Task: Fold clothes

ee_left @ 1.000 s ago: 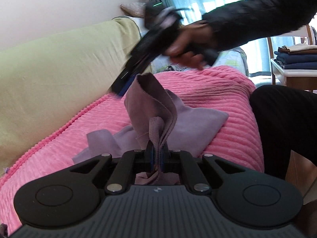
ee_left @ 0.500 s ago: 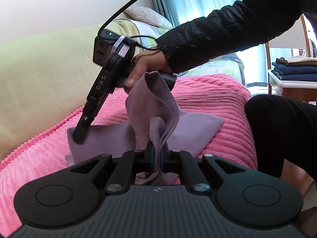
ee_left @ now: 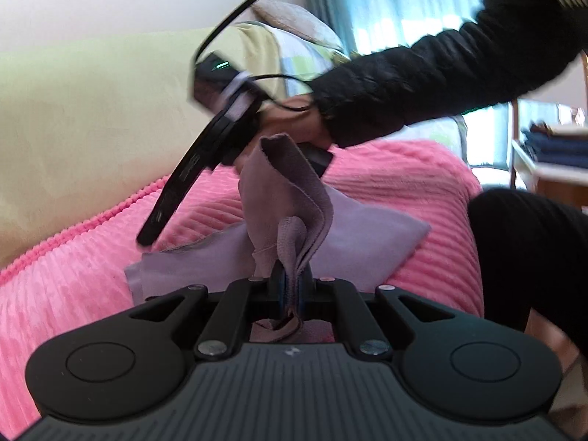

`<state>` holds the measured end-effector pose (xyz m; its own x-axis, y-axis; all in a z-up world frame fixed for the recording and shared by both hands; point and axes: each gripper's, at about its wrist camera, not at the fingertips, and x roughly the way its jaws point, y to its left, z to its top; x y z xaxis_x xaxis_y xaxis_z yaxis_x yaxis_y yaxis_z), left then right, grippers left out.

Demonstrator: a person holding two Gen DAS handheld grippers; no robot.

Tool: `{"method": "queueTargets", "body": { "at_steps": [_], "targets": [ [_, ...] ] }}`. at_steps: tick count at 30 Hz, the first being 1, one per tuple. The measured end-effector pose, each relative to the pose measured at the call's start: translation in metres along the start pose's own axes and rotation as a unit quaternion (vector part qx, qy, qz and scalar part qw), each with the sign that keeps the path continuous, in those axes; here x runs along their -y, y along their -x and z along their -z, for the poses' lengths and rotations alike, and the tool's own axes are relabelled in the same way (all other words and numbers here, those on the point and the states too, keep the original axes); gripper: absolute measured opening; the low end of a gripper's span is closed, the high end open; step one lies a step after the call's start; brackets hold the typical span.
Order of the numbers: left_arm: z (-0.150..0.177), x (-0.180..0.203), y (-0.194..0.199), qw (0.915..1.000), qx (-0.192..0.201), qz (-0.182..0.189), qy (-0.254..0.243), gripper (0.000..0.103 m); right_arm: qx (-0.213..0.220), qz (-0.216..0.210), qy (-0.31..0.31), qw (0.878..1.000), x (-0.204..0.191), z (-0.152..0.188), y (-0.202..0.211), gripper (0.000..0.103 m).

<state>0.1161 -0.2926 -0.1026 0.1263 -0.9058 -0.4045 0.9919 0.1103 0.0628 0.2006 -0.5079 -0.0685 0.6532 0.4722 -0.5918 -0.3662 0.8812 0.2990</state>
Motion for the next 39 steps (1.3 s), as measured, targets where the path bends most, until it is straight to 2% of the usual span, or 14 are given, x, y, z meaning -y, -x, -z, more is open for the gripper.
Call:
{"method": "queueTargets", "body": {
  "at_steps": [4, 7, 11, 13, 17, 20, 22, 23, 25, 27, 32, 34, 35, 39],
  "targets": [
    [-0.007, -0.028, 0.001, 0.9975, 0.007, -0.024, 0.066, 0.003, 0.082, 0.082, -0.015, 0.993, -0.010, 0.007, 0.072, 0.036],
    [-0.006, -0.063, -0.009, 0.9888, -0.024, -0.051, 0.138, 0.003, 0.118, 0.124, -0.053, 0.984, -0.014, 0.027, 0.116, 0.043],
    [0.002, -0.093, -0.025, 0.9748, -0.058, -0.046, 0.211, 0.003, 0.150, 0.165, -0.152, 0.963, -0.023, 0.089, 0.176, 0.045],
    [0.002, -0.095, -0.031, 0.9723, -0.073, -0.050, 0.216, 0.003, 0.152, 0.168, -0.190, 0.955, -0.028, 0.117, 0.187, 0.045],
    [0.005, -0.101, -0.037, 0.9649, -0.090, -0.049, 0.242, 0.003, 0.142, 0.148, -0.237, 0.950, -0.035, 0.159, 0.177, 0.045],
    [0.010, -0.106, -0.040, 0.9573, -0.096, -0.043, 0.269, 0.003, 0.144, 0.133, -0.258, 0.946, -0.032, 0.170, 0.161, 0.042],
    [0.014, -0.110, -0.040, 0.9531, -0.096, -0.039, 0.285, 0.003, 0.149, 0.126, -0.264, 0.944, -0.028, 0.172, 0.149, 0.036],
    [0.015, -0.109, -0.041, 0.9533, -0.095, -0.039, 0.284, 0.003, 0.153, 0.121, -0.270, 0.943, -0.024, 0.173, 0.145, 0.029],
    [0.015, -0.107, -0.043, 0.9538, -0.095, -0.040, 0.282, 0.003, 0.157, 0.117, -0.281, 0.939, -0.020, 0.176, 0.136, 0.026],
    [0.013, -0.105, -0.044, 0.9563, -0.086, -0.043, 0.276, 0.003, 0.151, 0.120, -0.294, 0.936, -0.017, 0.179, 0.132, 0.005],
    [-0.012, -0.092, -0.016, 0.9665, -0.009, -0.048, 0.252, 0.003, 0.179, 0.146, -0.249, 0.941, -0.045, 0.164, 0.153, 0.004],
    [-0.017, -0.097, -0.021, 0.9670, -0.008, -0.048, 0.250, 0.003, 0.196, 0.149, -0.251, 0.936, -0.046, 0.160, 0.162, 0.004],
    [-0.018, -0.099, -0.026, 0.9668, -0.011, -0.048, 0.251, 0.003, 0.200, 0.147, -0.260, 0.933, -0.040, 0.161, 0.162, 0.004],
    [0.005, -0.113, -0.065, 0.9551, -0.088, -0.062, 0.276, 0.006, 0.161, 0.152, -0.304, 0.927, -0.007, 0.173, 0.133, 0.005]
  ]
}}
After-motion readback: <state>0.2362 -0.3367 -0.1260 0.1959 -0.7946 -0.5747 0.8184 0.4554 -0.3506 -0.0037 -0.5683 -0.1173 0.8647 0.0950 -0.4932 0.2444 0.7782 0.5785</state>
